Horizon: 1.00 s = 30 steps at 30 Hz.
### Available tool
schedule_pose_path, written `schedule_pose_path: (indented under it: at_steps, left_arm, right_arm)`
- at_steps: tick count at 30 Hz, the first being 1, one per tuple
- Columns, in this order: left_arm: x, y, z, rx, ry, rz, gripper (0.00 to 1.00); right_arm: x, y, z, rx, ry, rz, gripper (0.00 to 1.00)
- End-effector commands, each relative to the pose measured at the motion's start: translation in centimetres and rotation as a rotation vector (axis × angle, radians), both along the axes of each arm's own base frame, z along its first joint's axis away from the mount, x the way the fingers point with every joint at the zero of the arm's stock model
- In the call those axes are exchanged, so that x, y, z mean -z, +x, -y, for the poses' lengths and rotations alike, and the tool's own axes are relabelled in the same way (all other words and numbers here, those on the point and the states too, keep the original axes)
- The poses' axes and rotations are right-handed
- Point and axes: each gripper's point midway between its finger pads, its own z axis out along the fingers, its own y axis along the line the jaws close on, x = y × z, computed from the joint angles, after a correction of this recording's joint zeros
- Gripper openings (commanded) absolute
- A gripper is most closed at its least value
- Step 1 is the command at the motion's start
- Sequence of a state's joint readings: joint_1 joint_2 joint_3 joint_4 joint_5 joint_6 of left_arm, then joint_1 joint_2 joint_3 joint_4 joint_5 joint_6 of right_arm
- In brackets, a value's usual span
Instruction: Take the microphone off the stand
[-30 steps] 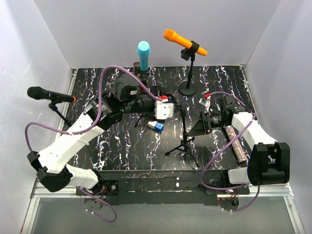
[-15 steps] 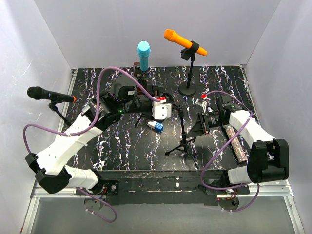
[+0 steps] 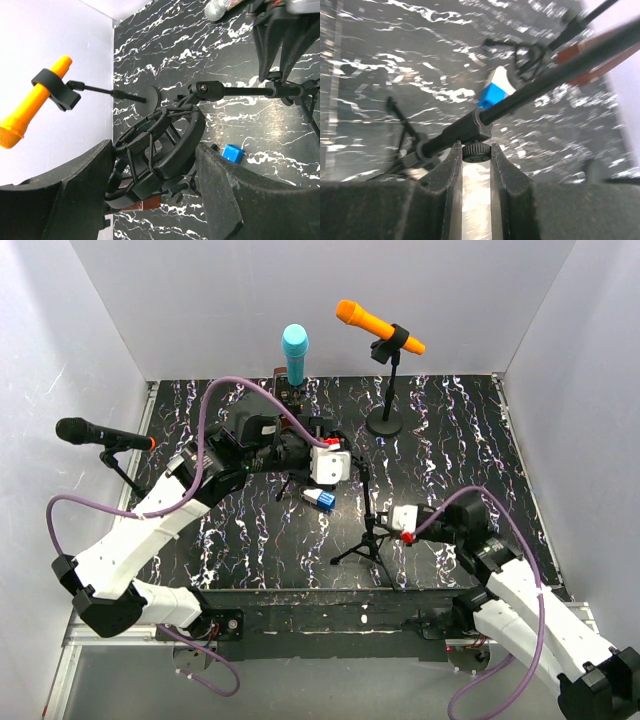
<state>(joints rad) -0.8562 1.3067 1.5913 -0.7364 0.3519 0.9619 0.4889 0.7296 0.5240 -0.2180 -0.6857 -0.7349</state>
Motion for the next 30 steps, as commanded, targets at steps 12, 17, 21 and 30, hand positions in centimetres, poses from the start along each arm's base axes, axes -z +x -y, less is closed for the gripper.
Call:
schedule_pose_path:
  at_steps: [12,17,21,30]
  left_arm:
    - [-1.2,-0.1,0.1,0.032,-0.011,0.063,0.47]
    - [-0.5,-0.2,0.0,0.042,0.006,0.078,0.47]
    - [0.0,-0.1,-0.1,0.037,0.000,0.085,0.47]
    - [-0.2,-0.5,0.2,0.052,-0.018,0.068,0.48]
  right_arm:
    - [-3.9,1.0,2.4,0.143,-0.082,0.153,0.72]
    - [-5.4,-1.8,3.8,0.241,-0.056,-0.100,0.75]
    - [-4.9,-3.4,3.6,0.324,-0.038,-0.384,0.74]
    - [-4.0,-2.7,1.1,0.373,0.055,-0.818,0.72]
